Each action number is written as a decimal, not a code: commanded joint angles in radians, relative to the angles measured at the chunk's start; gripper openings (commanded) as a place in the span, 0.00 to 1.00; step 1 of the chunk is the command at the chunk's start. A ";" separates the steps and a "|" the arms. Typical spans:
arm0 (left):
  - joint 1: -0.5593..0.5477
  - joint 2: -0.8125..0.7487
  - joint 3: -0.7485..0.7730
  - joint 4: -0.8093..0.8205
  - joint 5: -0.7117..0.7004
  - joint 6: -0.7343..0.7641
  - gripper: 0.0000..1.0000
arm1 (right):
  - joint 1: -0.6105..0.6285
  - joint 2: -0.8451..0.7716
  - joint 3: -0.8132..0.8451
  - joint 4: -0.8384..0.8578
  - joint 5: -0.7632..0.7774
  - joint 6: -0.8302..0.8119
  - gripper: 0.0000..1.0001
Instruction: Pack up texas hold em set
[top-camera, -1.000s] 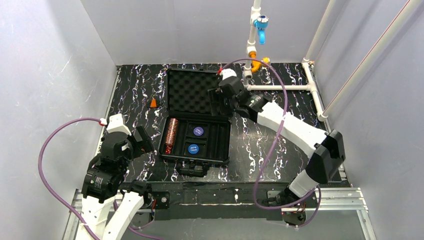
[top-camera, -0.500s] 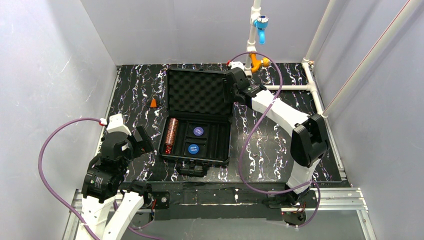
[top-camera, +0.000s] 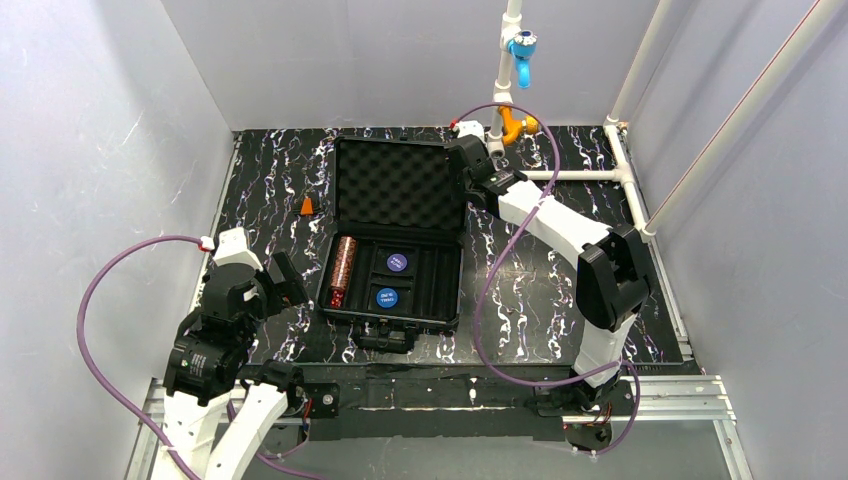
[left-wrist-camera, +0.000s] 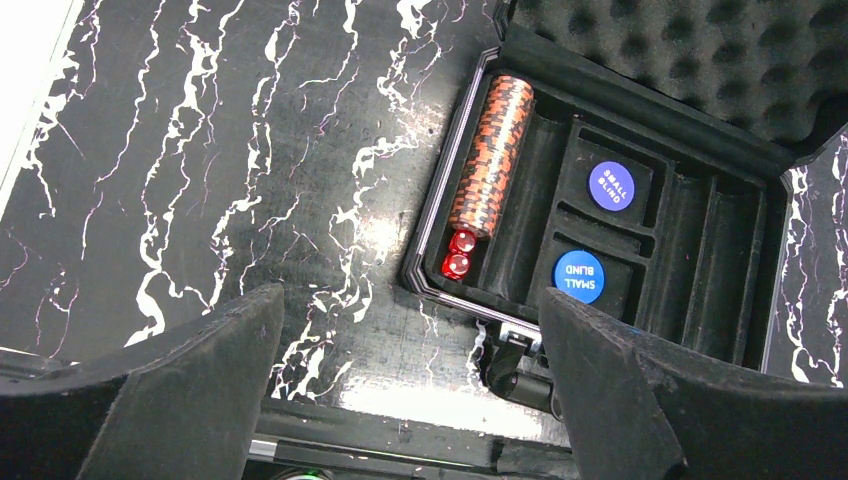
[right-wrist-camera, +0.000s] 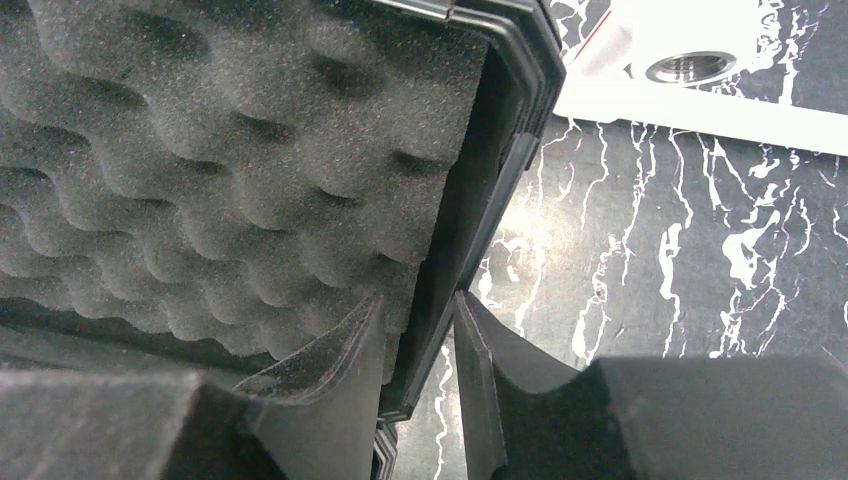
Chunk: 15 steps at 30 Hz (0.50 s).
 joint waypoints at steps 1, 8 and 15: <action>0.005 0.013 -0.006 0.006 -0.003 0.010 0.99 | -0.004 0.004 0.004 0.062 0.055 -0.020 0.40; 0.004 0.011 -0.008 0.004 -0.006 0.011 0.99 | -0.009 -0.009 -0.010 0.043 0.105 0.003 0.44; 0.005 0.019 -0.007 0.004 -0.004 0.011 0.99 | -0.020 0.016 0.001 0.073 0.083 -0.001 0.42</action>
